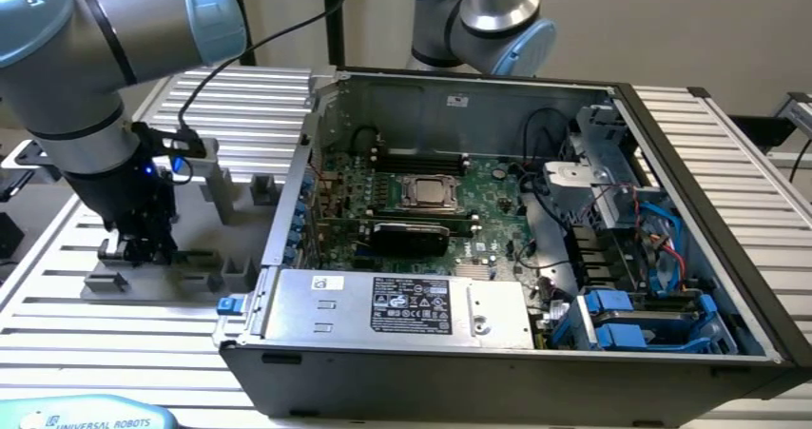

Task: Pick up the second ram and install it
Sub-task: 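Pick up the second ram and move it above second insertion slot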

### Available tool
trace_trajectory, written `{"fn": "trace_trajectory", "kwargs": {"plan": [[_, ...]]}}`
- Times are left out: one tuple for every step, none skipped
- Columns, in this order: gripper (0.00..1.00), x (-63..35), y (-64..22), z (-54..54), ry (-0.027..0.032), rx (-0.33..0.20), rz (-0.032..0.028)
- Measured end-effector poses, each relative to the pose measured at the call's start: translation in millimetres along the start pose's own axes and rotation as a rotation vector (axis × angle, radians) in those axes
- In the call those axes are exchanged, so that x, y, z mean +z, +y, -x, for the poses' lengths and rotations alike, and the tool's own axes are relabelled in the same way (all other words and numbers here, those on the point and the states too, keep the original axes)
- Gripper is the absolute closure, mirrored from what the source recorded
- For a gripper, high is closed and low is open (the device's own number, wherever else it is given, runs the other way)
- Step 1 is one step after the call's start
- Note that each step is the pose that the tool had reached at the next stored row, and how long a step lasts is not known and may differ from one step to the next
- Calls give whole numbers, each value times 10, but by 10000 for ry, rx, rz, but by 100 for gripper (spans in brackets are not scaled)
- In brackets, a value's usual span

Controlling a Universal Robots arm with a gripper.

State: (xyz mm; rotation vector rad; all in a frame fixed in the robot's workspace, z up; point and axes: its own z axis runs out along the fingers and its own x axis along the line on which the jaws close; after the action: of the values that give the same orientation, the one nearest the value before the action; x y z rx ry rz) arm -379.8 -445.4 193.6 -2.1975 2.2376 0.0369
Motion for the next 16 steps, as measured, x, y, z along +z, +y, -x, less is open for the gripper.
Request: {"fn": "trace_trajectory", "kwargs": {"plan": [[73, -5, -2, 0, 0, -1, 0], [73, -9, -4, 0, -1, -1, -1], [73, -12, -6, 0, -1, -1, -1], [73, -12, -6, 0, -1, -1, -2], [73, -11, -6, 0, -2, -1, -3], [73, -12, -6, 0, -2, -1, -3], [73, -12, -6, 0, -1, -3, -2], [75, -13, -6, 0, 0, -4, -1], [82, -12, -6, 0, 0, -4, -1], [82, -13, -7, 0, 0, -5, 0], [87, -13, -7, 0, -1, -4, 0], [87, -13, -7, 0, 0, -4, 0], [87, -13, -6, 0, 0, -4, 0], [87, -13, -7, 0, 0, -4, 0], [87, -12, -6, 0, -1, -3, 0], [87, -13, -7, 0, -1, 4, 0]]}}
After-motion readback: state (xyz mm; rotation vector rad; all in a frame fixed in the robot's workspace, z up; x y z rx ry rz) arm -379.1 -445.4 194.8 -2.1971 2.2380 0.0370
